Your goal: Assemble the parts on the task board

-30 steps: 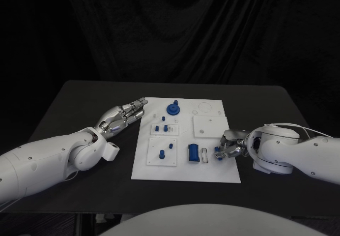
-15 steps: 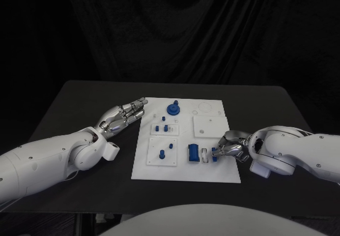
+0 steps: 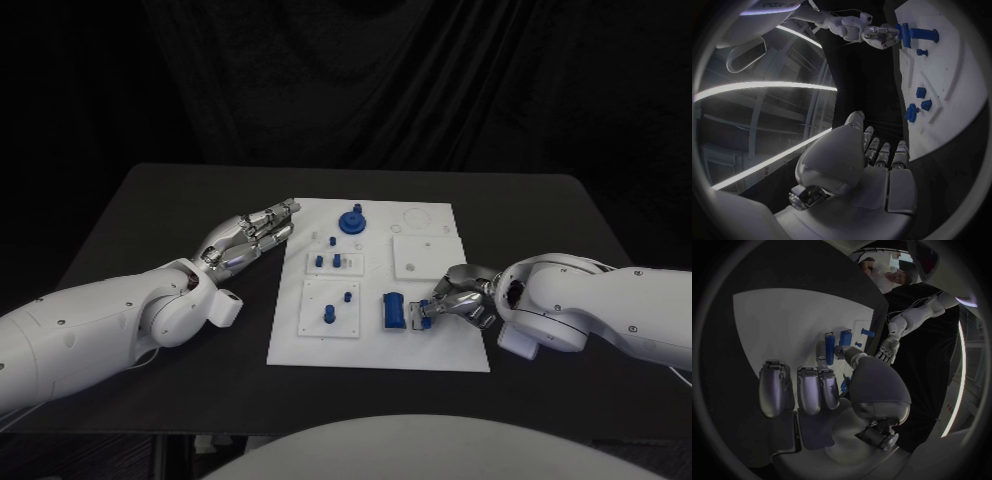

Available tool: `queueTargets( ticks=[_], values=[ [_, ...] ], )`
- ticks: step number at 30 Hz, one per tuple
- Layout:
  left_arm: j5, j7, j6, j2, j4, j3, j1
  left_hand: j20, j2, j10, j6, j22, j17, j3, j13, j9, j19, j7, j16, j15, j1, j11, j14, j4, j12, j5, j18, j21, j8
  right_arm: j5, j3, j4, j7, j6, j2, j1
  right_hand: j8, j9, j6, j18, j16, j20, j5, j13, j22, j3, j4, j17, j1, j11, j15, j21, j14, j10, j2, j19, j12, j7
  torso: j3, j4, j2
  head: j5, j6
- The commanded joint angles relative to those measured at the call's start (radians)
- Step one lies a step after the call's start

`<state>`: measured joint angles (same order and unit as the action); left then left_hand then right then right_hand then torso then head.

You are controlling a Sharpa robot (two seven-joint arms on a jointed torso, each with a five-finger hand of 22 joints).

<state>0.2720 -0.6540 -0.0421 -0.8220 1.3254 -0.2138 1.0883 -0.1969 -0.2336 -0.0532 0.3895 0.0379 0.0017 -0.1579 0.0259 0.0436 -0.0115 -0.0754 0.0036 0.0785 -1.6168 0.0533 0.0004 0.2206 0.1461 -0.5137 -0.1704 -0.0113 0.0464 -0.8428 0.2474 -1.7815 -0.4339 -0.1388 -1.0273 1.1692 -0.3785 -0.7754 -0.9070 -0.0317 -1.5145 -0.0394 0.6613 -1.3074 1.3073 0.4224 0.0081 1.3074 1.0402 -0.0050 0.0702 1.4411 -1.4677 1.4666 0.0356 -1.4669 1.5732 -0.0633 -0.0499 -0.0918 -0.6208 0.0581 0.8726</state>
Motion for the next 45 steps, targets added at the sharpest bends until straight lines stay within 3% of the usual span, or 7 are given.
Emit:
queueTargets(
  ticks=[1, 9, 15, 18, 21, 28, 45],
  values=[
    [-0.005, -0.017, -0.004, 0.003, 0.002, 0.001, -0.002, 0.002, 0.004, -0.002, 0.000, -0.001, -0.002, 0.008, 0.001, 0.000, -0.001, -0.001, -0.004, -0.009, -0.006, 0.006, 0.000, -0.001, 0.004, -0.005, -0.011, 0.001, 0.003, -0.046, 0.000, 0.007, -0.007, 0.037, 0.007, 0.001, -0.003, -0.001, 0.008, -0.004, 0.004, 0.003, -0.019, -0.263, 0.216, 0.045, -0.044, 0.114, -0.007, -0.005, 0.004, -0.005, -0.075, 0.104, -0.005, -0.041, -0.002, 0.000, -0.0005, 0.0000, -0.001, -0.001, 0.000],
    [-0.005, -0.016, -0.008, 0.004, 0.001, 0.001, -0.002, 0.003, 0.004, -0.002, 0.002, -0.001, -0.002, 0.008, 0.001, 0.000, -0.001, -0.001, -0.004, -0.009, -0.005, 0.006, 0.000, -0.001, 0.004, -0.005, -0.011, 0.001, 0.003, -0.079, 0.000, 0.017, -0.015, 0.051, 0.022, 0.001, -0.004, 0.001, 0.013, -0.005, 0.005, 0.003, -0.068, -0.263, 0.215, 0.037, -0.036, 0.111, -0.014, -0.005, 0.004, -0.009, -0.074, 0.104, -0.007, -0.039, -0.002, 0.000, 0.0004, -0.0011, -0.001, -0.002, 0.000],
    [-0.005, -0.016, -0.010, 0.006, -0.001, 0.001, -0.002, 0.003, 0.004, -0.001, 0.001, -0.001, -0.002, 0.008, 0.001, 0.000, -0.001, -0.002, -0.004, -0.008, -0.005, 0.006, 0.000, -0.001, 0.003, -0.006, -0.011, 0.001, 0.003, -0.089, 0.000, 0.022, -0.019, 0.054, 0.027, 0.000, -0.003, 0.008, 0.014, -0.006, 0.006, 0.003, -0.154, -0.263, 0.214, 0.022, -0.016, 0.108, -0.028, -0.005, 0.004, -0.011, -0.074, 0.104, -0.011, -0.037, -0.002, 0.001, 0.0003, -0.0007, -0.002, -0.004, 0.000],
    [-0.005, -0.015, -0.011, 0.007, -0.002, 0.001, -0.003, 0.003, 0.004, -0.001, 0.001, -0.001, -0.002, 0.008, 0.001, 0.000, -0.001, -0.002, -0.004, -0.008, -0.005, 0.006, 0.000, -0.001, 0.003, -0.006, -0.011, 0.001, 0.003, -0.091, 0.000, 0.023, -0.019, 0.053, 0.029, 0.000, -0.002, 0.013, 0.014, -0.006, 0.007, 0.002, -0.207, -0.263, 0.214, 0.004, 0.009, 0.106, -0.047, -0.004, 0.003, -0.012, -0.073, 0.104, -0.012, -0.037, -0.002, -0.001, 0.0002, -0.0001, -0.001, -0.005, 0.000],
    [-0.005, -0.015, -0.011, 0.007, -0.002, 0.001, -0.003, 0.003, 0.004, -0.001, 0.001, -0.001, -0.002, 0.008, 0.001, 0.000, -0.001, -0.003, -0.004, -0.008, -0.005, 0.006, 0.000, -0.001, 0.003, -0.006, -0.012, 0.001, 0.003, -0.091, 0.000, 0.024, -0.019, 0.052, 0.030, 0.000, -0.002, 0.016, 0.012, -0.006, 0.007, 0.002, -0.189, -0.263, 0.214, -0.021, 0.027, 0.106, -0.060, -0.003, 0.002, -0.012, -0.073, 0.104, -0.012, -0.037, -0.002, -0.001, -0.0002, -0.0005, 0.000, -0.006, 0.000],
    [-0.005, -0.014, -0.013, 0.007, -0.003, 0.001, -0.004, 0.003, 0.004, -0.001, 0.000, -0.001, -0.002, 0.009, 0.001, 0.000, -0.001, -0.003, -0.004, -0.007, -0.005, 0.005, 0.000, -0.001, 0.003, -0.006, -0.012, 0.001, 0.003, -0.092, 0.000, 0.025, -0.019, 0.048, 0.032, 0.000, 0.001, 0.028, 0.009, -0.007, 0.008, 0.001, -0.286, -0.263, 0.213, -0.083, 0.089, 0.102, -0.087, -0.002, 0.001, -0.015, -0.073, 0.104, -0.028, -0.036, -0.002, -0.003, 0.0004, -0.0001, 0.000, -0.006, 0.000],
    [-0.005, -0.011, -0.017, 0.007, -0.003, 0.001, -0.007, 0.003, 0.004, -0.001, 0.000, -0.001, -0.002, 0.009, 0.001, 0.000, -0.001, -0.004, -0.004, -0.004, -0.004, 0.005, 0.000, -0.001, 0.003, -0.006, -0.012, 0.001, 0.003, -0.113, 0.000, 0.015, -0.014, 0.031, 0.017, 0.000, -0.001, 0.038, 0.002, -0.007, 0.010, 0.000, -0.357, -0.263, 0.212, -0.131, 0.142, 0.099, -0.095, -0.002, 0.001, -0.018, -0.072, 0.104, -0.034, -0.035, -0.002, -0.002, 0.0009, 0.0008, 0.000, -0.007, 0.000]
  ],
)
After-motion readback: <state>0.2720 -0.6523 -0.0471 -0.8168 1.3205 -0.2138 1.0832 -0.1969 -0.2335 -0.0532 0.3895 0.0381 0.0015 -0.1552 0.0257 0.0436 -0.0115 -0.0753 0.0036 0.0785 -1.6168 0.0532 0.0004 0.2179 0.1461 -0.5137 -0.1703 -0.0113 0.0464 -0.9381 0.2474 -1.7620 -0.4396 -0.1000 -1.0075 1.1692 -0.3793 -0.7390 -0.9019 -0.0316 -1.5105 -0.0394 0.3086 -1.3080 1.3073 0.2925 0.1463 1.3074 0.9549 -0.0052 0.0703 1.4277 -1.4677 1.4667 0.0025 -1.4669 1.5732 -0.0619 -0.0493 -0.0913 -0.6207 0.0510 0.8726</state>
